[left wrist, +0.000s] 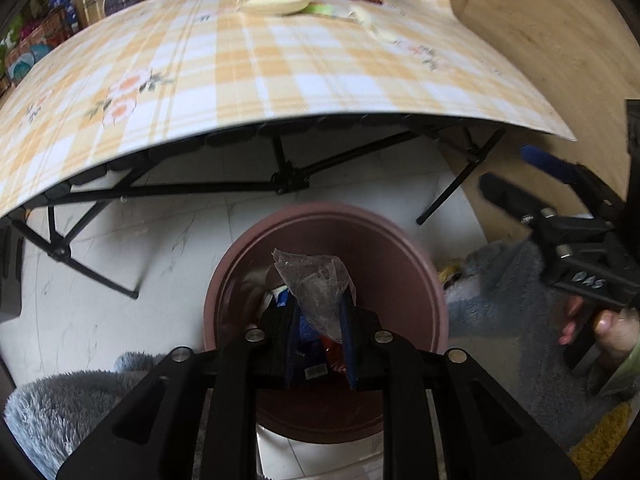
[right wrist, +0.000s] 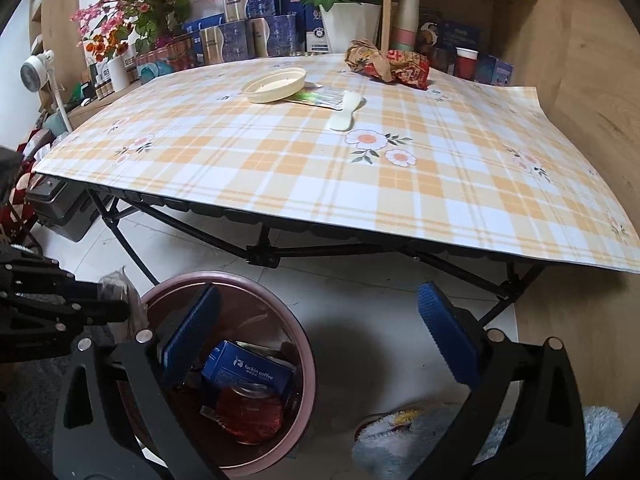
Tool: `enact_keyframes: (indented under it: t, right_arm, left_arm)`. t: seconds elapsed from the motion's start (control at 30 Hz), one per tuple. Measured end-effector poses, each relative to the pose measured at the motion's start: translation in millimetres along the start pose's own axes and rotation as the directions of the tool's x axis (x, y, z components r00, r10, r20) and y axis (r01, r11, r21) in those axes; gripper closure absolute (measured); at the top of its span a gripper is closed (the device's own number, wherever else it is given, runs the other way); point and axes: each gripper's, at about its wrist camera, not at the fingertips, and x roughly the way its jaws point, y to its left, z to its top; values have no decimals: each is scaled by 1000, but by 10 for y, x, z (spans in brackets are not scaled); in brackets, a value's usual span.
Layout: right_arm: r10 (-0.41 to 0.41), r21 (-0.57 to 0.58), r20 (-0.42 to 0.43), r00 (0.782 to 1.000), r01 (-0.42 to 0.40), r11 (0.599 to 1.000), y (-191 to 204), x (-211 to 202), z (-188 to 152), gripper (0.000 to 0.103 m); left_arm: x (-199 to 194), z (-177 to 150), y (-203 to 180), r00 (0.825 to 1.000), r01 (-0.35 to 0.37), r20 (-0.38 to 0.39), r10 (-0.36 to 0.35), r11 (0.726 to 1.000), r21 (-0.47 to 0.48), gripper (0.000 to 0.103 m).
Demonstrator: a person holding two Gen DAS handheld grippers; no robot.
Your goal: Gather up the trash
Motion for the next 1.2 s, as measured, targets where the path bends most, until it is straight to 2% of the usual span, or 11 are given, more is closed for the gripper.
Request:
enact_keyframes:
  t: [0.07, 0.13, 0.2, 0.27, 0.4, 0.5, 0.57, 0.8, 0.9, 1.13, 1.2]
  right_arm:
    - [11, 18, -1, 1000, -11, 1000, -38, 1, 4, 6]
    - [14, 25, -1, 1000, -14, 1000, -52, 1, 9, 6]
    - [12, 26, -1, 1000, -12, 1000, -58, 1, 14, 6]
    - [5, 29, 7, 1000, -5, 1000, -74, -16, 24, 6]
    - [19, 58, 14, 1000, -19, 998, -146, -39, 47, 6]
    - [40, 81, 10, 999, -41, 996, -186, -36, 50, 6]
    - [39, 80, 7, 999, -39, 996, -181, -30, 51, 6]
    - [85, 87, 10, 996, -85, 993, -124, -60, 67, 6]
    - [124, 110, 29, 992, -126, 986, -104, -93, 101, 6]
    - [135, 87, 122, 983, -146, 986, -43, -261, 222, 6]
    - [130, 75, 125, 984, -140, 987, -48, -248, 237, 6]
  left_arm:
    - [12, -7, 24, 1000, 3, -7, -3, 1000, -12, 81]
    - [-5, -10, 38, 1000, 7, 3, -7, 1000, -19, 72]
    - [-32, -5, 49, 1000, 3, 21, -2, 1000, -25, 46]
    - [-79, 7, 46, 999, 0, 46, 1, 1000, -29, 39]
    - [-216, 17, 56, 993, -7, 114, 12, 999, -44, 37]
    - [-406, 15, 67, 978, 1, 209, 10, 998, -56, 28]
    - [-466, 23, 83, 970, -4, 243, 19, 998, -62, 26]
    - [-608, 24, 111, 951, -30, 304, 57, 995, -95, 25]
    - [-731, -9, 128, 935, -42, 347, 75, 994, -104, 24]
    - [-909, -39, 228, 898, -58, 419, 135, 980, -190, 24]
    - [-954, -40, 256, 886, -58, 439, 149, 975, -214, 18]
